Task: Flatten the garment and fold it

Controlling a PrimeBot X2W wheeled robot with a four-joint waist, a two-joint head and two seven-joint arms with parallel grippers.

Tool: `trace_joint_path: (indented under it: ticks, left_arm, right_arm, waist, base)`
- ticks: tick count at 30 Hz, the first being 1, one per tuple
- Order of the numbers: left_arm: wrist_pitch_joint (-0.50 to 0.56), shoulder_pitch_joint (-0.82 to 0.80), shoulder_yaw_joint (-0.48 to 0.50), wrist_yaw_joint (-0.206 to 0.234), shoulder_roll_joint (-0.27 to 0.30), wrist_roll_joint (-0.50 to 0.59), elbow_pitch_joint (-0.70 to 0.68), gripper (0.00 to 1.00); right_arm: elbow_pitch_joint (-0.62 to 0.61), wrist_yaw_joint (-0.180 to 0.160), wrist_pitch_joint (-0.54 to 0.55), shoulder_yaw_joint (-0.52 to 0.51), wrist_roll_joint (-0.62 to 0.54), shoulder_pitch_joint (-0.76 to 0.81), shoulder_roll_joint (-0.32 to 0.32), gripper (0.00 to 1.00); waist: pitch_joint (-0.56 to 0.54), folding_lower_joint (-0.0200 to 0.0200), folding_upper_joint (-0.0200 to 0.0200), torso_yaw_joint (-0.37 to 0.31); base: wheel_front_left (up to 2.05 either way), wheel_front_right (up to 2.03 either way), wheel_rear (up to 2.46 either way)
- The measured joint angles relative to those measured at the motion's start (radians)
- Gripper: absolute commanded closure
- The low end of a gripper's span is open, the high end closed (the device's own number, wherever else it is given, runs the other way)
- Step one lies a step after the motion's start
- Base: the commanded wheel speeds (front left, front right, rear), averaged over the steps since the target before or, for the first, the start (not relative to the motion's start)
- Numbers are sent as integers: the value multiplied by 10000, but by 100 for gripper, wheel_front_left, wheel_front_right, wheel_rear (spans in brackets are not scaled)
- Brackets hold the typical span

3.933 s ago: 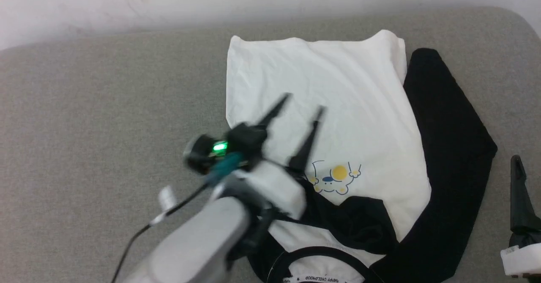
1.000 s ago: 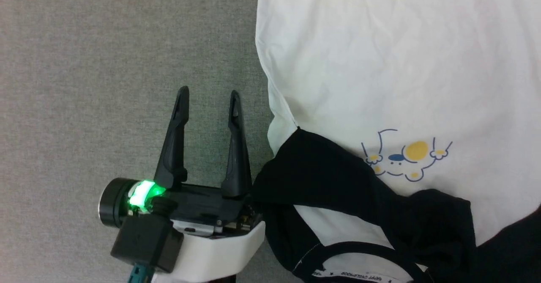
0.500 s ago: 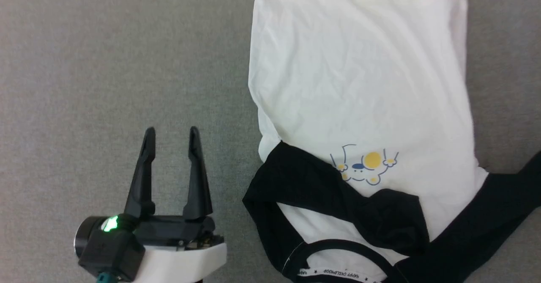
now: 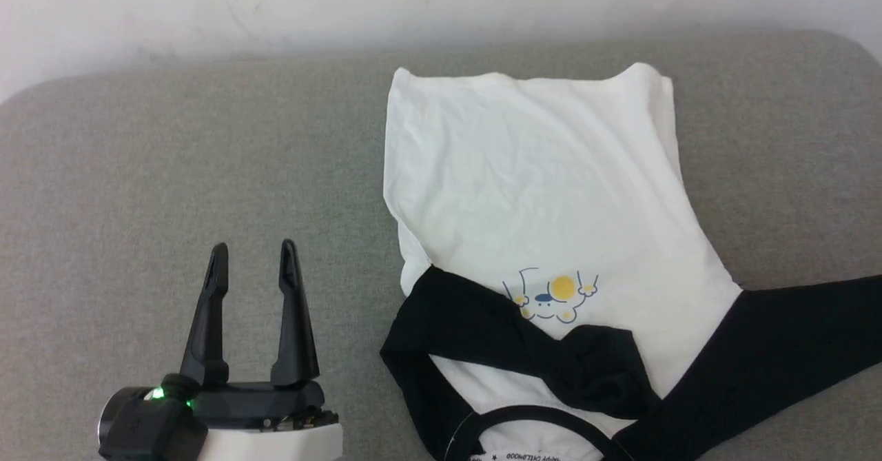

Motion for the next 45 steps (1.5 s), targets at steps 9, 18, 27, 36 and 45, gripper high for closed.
trace_joint_path:
  ticks: [9,18,27,36,45]
  left_arm:
    - [-2,182,-19,-88,27,-251,17,0]
    - [-4,180,-81,-163,21,-326,69,0]
    - [-4,179,-117,-171,35,-347,84,0]
    - [-10,156,-416,-205,-73,-401,238,0]
    - [-33,-78,-667,-259,-318,-343,374,0]
  right_arm:
    - [-2769,0,625,407,81,488,725,100]
    - [-6266,0,1611,2966,502,551,1975,100]
    - [-8000,0,2378,6650,458,221,3091,100]
    - [-6146,0,2077,10023,125,-679,3981,100]
    - [-3570,0,1532,11877,-426,-837,3264,100]
  waist:
    - [-538,1,0,-2]
    - [-578,2,0,390]
    - [-599,2,0,864]
    - [-421,2,0,1395]
    - [167,3,1,1993]
  base:
    - [0,0,0]
    - [0,0,0]
    - [0,0,0]
    - [0,0,0]
    - [0,0,0]
